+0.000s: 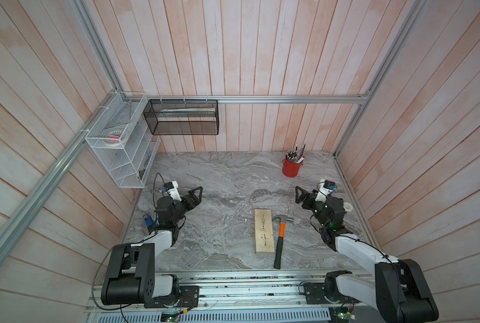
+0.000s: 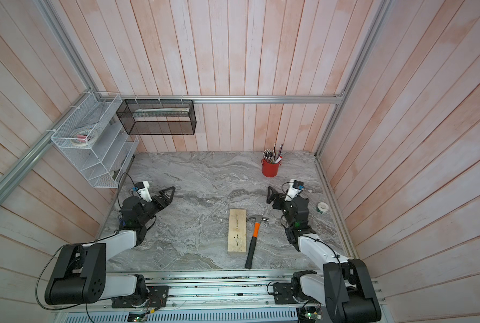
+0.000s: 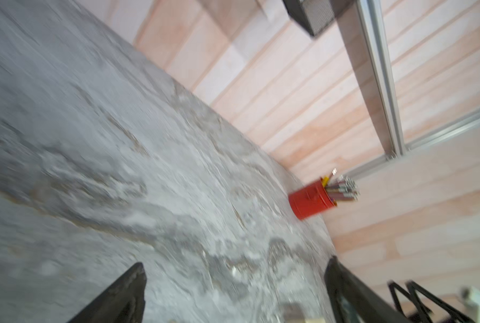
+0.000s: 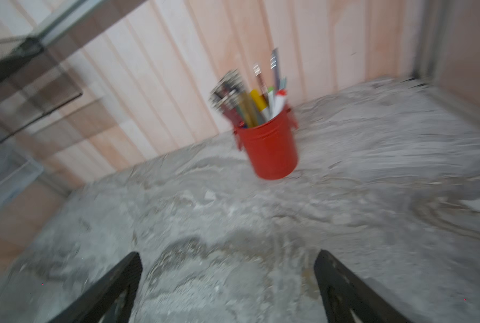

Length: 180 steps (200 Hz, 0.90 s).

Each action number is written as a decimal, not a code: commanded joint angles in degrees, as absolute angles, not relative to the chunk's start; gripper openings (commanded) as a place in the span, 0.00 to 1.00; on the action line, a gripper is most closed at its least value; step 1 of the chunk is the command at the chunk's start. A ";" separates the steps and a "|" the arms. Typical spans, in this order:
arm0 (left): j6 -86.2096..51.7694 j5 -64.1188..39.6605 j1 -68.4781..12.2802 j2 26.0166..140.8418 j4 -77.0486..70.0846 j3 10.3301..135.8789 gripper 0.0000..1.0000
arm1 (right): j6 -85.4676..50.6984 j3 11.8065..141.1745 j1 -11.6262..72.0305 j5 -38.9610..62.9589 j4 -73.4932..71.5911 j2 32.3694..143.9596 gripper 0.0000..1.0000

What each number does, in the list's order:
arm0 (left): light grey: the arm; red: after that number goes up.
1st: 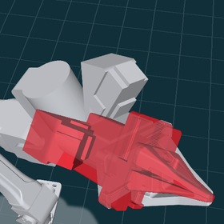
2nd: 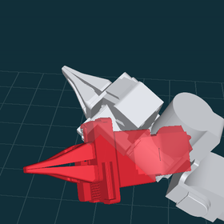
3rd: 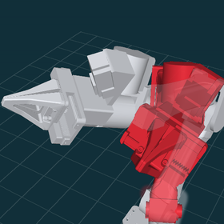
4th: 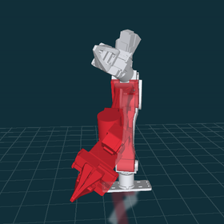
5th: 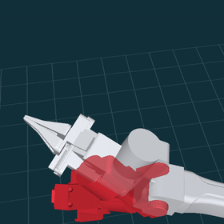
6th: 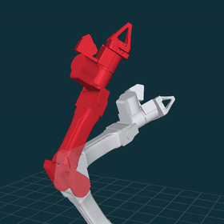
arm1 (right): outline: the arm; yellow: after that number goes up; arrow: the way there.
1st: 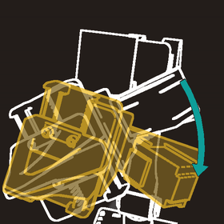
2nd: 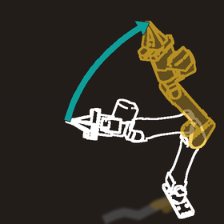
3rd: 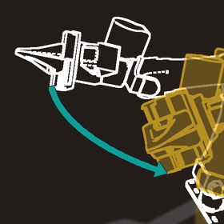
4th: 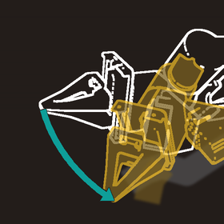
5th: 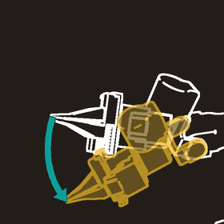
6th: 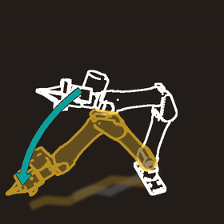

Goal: Use a claw hammer to pull out a nail
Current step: Adjust the mounting plate at the center of the board.

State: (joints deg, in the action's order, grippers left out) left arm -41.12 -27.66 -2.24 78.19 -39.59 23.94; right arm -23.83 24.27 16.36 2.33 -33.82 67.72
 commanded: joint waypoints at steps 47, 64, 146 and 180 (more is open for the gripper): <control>-32.98 -10.88 -23.35 65.49 -14.66 25.34 1.00 | -27.11 26.34 31.10 -4.47 -7.96 69.21 0.48; -30.81 -5.22 -25.81 63.04 -6.91 26.20 1.00 | -27.83 25.83 34.00 -3.33 -6.22 70.62 0.48; -41.11 -10.09 -26.40 56.85 -8.20 19.09 1.00 | -32.81 24.21 39.83 -3.86 0.94 71.70 0.43; -38.58 -6.30 -31.24 54.19 -1.09 19.46 1.00 | -33.14 23.69 40.12 -5.38 5.01 66.09 0.41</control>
State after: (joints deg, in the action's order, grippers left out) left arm -38.96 -8.51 -28.34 56.07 -4.80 19.31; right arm -32.03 25.26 39.57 -3.62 -1.87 69.41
